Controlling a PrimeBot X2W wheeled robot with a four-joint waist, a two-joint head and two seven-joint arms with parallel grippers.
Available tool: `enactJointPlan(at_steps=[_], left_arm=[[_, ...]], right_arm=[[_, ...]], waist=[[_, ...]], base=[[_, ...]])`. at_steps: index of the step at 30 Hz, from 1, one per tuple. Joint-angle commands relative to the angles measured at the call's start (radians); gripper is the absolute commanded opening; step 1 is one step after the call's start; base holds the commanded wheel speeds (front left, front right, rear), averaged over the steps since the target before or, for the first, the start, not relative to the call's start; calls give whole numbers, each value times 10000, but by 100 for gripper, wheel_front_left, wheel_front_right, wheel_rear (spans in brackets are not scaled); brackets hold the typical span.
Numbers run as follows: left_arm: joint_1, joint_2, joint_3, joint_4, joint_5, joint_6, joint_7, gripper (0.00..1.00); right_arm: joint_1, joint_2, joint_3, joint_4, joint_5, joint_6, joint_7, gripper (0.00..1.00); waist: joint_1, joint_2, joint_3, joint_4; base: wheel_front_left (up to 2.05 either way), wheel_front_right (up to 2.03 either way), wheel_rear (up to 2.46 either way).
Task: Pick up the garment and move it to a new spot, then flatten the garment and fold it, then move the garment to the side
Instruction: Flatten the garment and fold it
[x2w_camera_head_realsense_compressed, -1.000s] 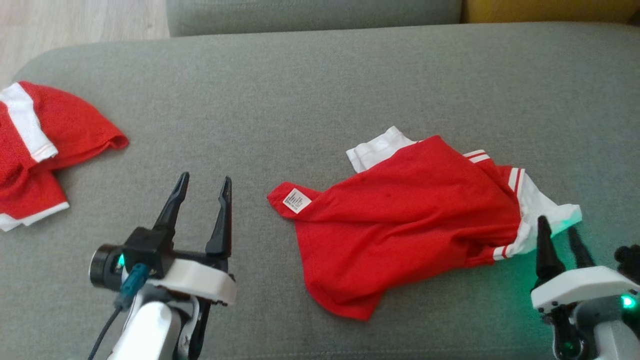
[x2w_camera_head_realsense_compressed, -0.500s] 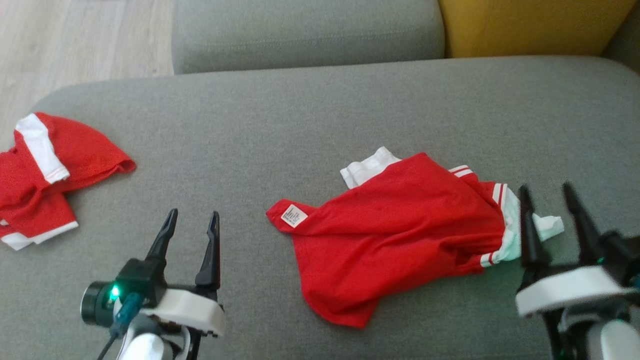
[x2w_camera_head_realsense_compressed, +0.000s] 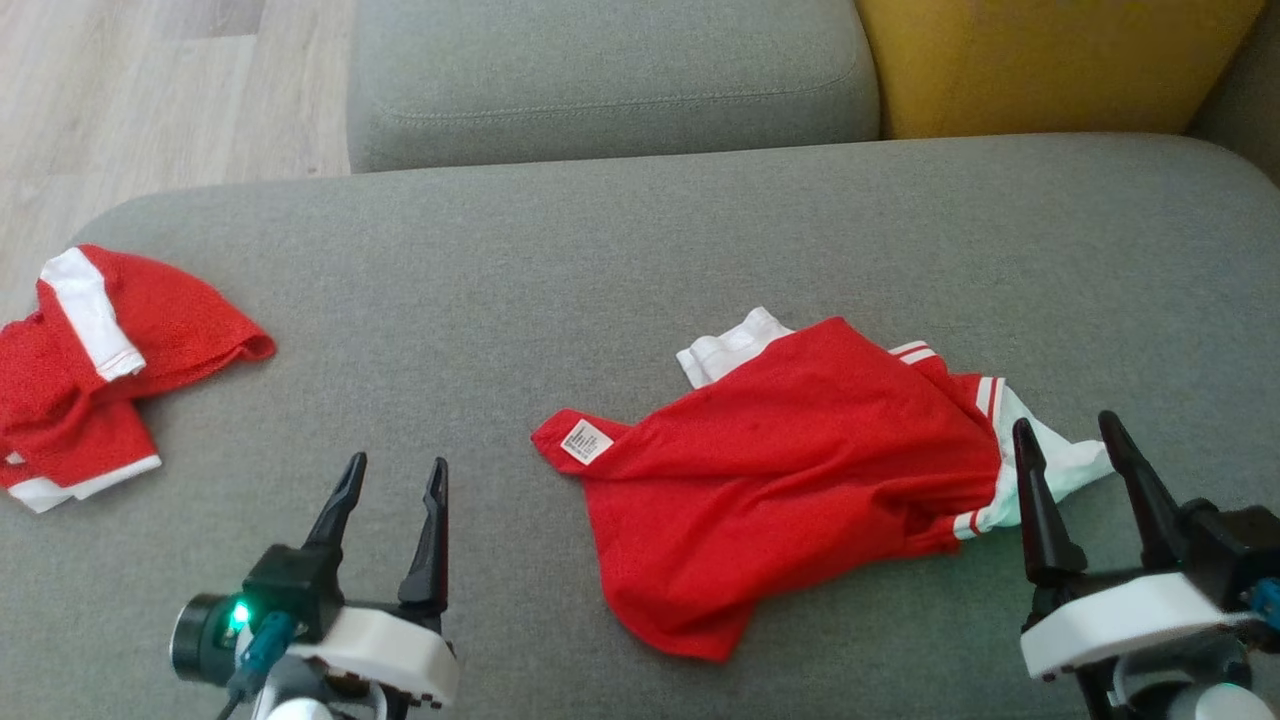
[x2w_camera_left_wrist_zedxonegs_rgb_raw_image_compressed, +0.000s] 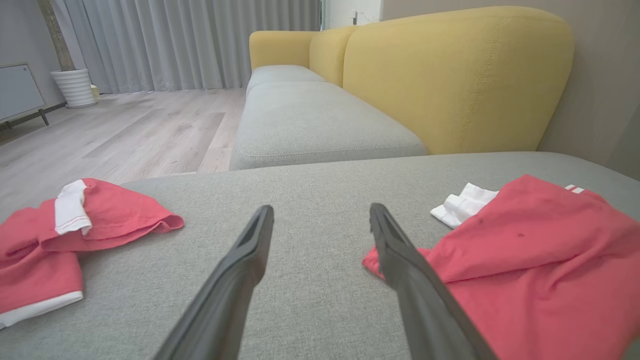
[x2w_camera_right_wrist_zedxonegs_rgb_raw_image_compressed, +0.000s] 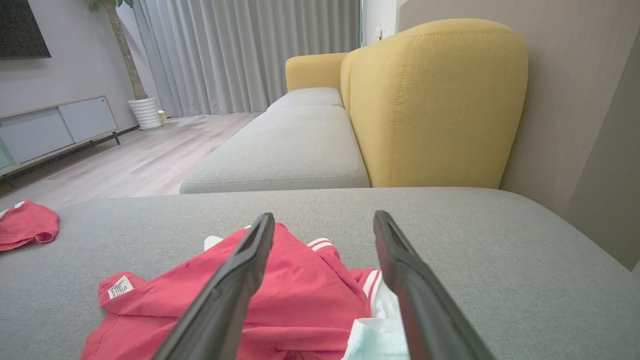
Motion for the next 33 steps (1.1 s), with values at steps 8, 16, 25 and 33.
enactJointPlan(at_steps=[8,16,25,33], left_arm=[[-394,126,201,-436,-55,83,10,100],[-458,-504,-996,-407,-530,-745,1111,100],[-945,-1205,-2088,1398,-1337,-1753,2309,100],[-1588,-1495,-2072,3130,-2085,-1931,2472,57]], right_arm=[[-331,-59,221,-314,136,-9,-5,100],[-396,-59,230,-248,287,-9,17,100],[-802,-59,341,-236,303,-9,44,100],[-947,-59,271,-177,374,-9,12,100]], waist=[[0,-1,9,39],[0,-1,286,66],[0,-1,1042,-246],[0,-1,1340,-462]], base=[[0,0,0],[0,0,0],[0,0,0],[0,0,0]])
